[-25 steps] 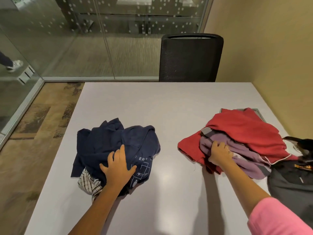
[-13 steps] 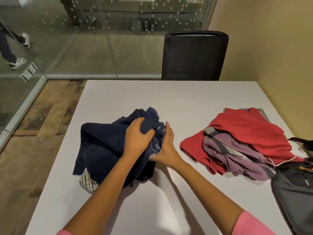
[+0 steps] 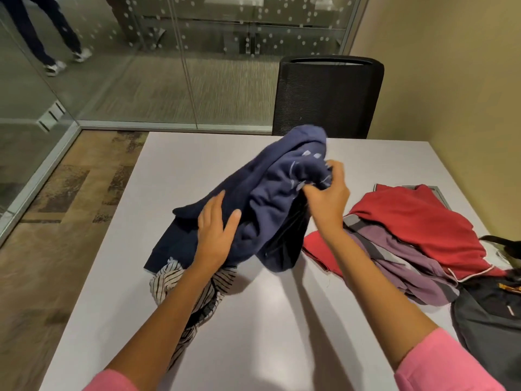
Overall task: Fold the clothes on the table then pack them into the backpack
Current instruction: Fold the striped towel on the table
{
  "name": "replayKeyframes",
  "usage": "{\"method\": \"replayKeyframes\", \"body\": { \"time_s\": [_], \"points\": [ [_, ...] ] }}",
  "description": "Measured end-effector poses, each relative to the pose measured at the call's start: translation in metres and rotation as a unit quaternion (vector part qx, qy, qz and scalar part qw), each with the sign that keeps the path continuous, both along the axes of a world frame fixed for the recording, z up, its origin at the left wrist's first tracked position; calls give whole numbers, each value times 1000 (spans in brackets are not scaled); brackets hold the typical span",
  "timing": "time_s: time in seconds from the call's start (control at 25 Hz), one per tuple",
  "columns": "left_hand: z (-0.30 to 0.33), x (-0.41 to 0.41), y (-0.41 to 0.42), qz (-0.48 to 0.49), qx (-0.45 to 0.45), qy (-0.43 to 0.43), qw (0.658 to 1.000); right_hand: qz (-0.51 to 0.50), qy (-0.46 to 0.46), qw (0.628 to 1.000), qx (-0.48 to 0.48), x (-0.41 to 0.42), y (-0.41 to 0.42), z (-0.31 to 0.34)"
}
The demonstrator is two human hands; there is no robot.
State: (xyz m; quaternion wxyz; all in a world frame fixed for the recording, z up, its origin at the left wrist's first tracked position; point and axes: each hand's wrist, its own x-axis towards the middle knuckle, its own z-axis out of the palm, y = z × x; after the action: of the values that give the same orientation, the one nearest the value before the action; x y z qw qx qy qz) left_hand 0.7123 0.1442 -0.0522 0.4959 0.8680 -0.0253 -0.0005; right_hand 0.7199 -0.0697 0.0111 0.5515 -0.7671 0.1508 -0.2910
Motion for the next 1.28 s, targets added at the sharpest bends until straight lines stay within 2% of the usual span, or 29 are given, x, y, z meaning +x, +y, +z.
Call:
{"method": "replayKeyframes", "body": {
  "time_s": [0.08,0.16,0.28,0.36,0.44,0.52,0.6,0.68,0.72,0.84,0.88,0.96,1.04,1.12,1.28],
  "points": [
    [-40,-25,18,68,158,17,985,-57,-23,998,-33,9,-29,13],
    [-69,-44,35,106,258,90,956,-123,-30,989,-72,13,-61,20],
    [-95,-59,51,60,332,200,920,-233,-31,962,-140,8,-106,24],
    [-103,-67,53,6,358,233,904,-298,-14,941,-160,-1,-135,21],
    [-104,-70,49,-36,355,247,901,-320,38,929,-182,-15,-162,8],
    [-104,-72,40,-52,373,245,893,-291,152,913,-240,-30,-181,-17],
    [-103,-72,33,-48,400,238,884,-261,298,871,-290,-44,-192,-42],
    [-103,-70,27,-46,411,220,884,-249,415,823,-296,-54,-191,-62],
    [-104,-69,25,-47,413,208,886,-238,429,814,-311,-57,-185,-69],
    [-102,-66,17,-63,440,177,878,-120,332,821,-449,-60,-149,-85],
    [-102,-66,13,-65,447,165,877,-52,313,812,-491,-56,-133,-89],
    [-103,-67,7,-61,443,138,884,94,323,766,-547,-42,-99,-98],
    [-108,-68,5,-51,432,120,893,192,374,714,-560,-24,-72,-112],
    [-111,-65,6,-44,432,127,892,236,426,683,-545,-10,-58,-127],
    [-113,-48,6,-55,454,162,875,229,505,683,-475,8,-67,-148]
  ]
}}
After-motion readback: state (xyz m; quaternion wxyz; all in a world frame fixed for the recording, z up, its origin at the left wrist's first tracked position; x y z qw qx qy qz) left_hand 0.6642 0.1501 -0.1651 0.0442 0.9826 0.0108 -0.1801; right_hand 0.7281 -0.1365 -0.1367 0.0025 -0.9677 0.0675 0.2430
